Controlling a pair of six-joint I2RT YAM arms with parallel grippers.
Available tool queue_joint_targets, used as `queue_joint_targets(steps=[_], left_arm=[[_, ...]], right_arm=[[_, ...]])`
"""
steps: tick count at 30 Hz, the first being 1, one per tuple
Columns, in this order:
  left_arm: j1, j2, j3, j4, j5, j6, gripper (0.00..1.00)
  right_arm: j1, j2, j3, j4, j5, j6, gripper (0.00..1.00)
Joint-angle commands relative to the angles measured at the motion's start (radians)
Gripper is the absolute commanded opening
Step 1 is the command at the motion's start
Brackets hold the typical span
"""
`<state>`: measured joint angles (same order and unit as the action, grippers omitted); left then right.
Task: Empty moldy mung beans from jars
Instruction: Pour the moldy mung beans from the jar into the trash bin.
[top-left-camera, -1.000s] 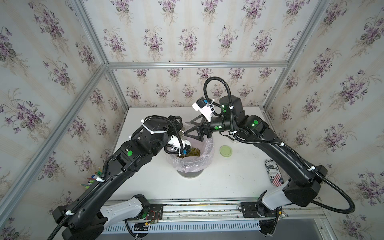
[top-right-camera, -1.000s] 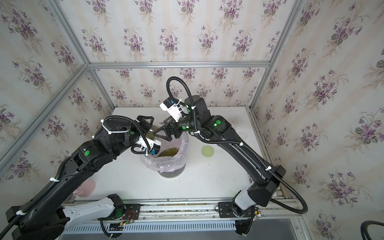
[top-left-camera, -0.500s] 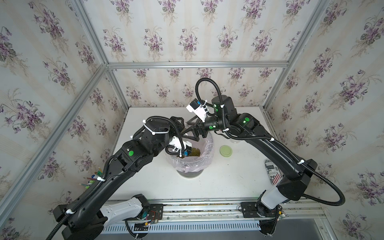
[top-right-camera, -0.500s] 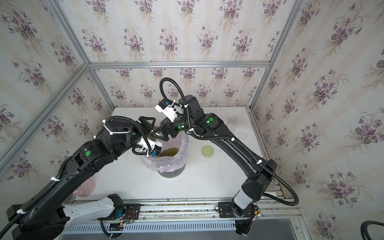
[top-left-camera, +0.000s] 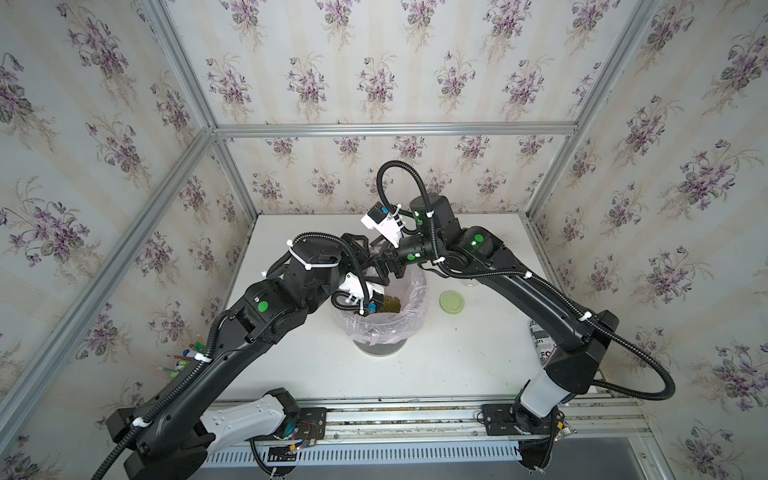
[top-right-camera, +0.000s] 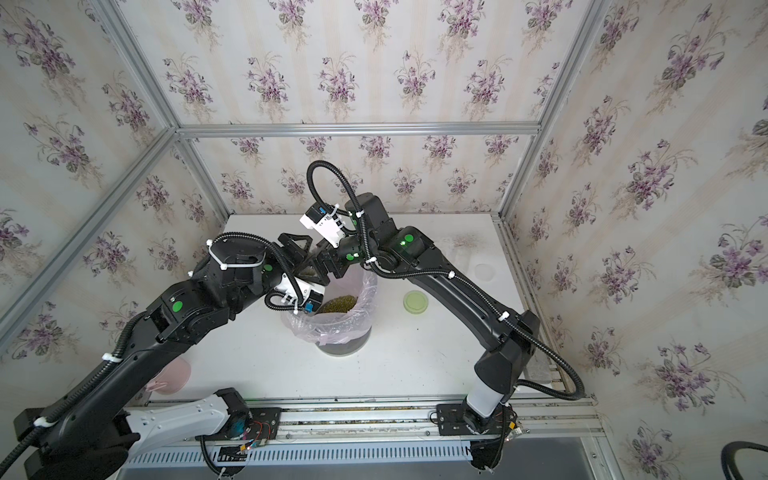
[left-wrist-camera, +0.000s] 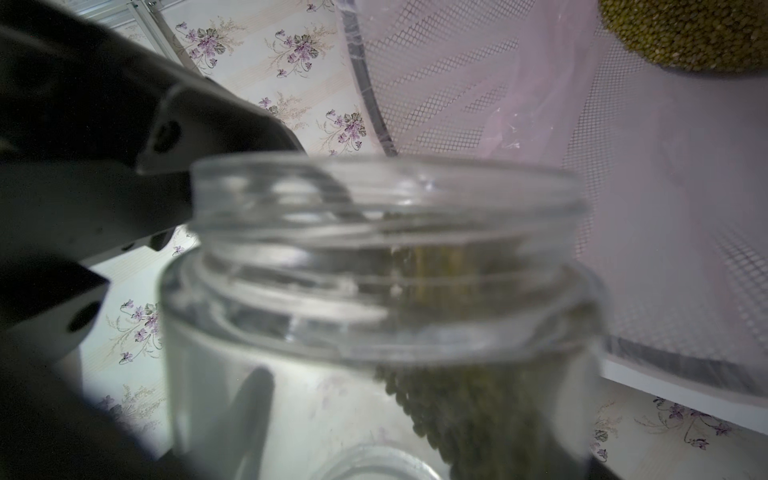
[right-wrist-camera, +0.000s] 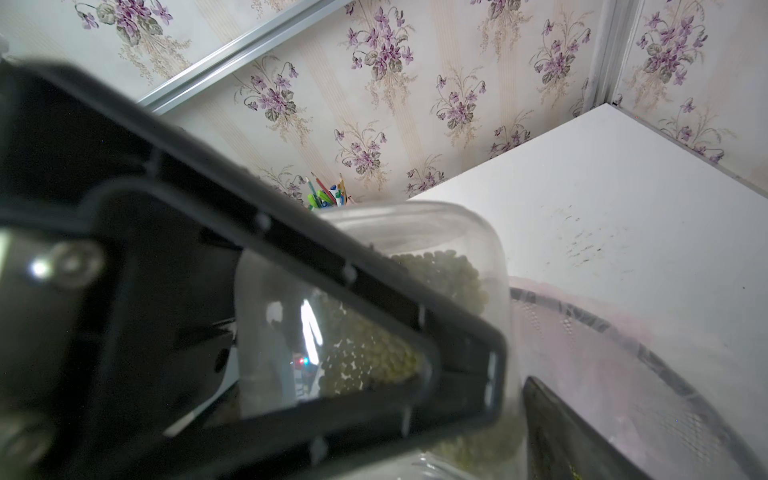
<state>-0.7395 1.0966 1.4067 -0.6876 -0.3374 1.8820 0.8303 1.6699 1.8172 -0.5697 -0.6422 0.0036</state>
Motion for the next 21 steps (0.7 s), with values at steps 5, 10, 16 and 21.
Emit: queue_joint_targets(steps=[5, 10, 16, 21], left_arm=[[0.0, -0.002, 0.009, 0.07, 0.0, 0.054, 0.0], [0.001, -0.003, 0.012, 0.07, -0.006, 0.054, 0.0], [0.0, -0.004, 0.017, 0.07, -0.02, 0.054, 0.0], [0.0, -0.006, 0.016, 0.075, -0.026, 0.044, 0.0]], right_arm=[[0.004, 0.012, -0.031, 0.091, -0.058, 0.012, 0.93], [0.013, 0.024, -0.03, 0.079, -0.062, 0.006, 0.9], [0.014, 0.013, -0.036, 0.056, -0.075, -0.009, 0.76], [0.013, -0.023, -0.064, 0.071, -0.087, -0.014, 0.62]])
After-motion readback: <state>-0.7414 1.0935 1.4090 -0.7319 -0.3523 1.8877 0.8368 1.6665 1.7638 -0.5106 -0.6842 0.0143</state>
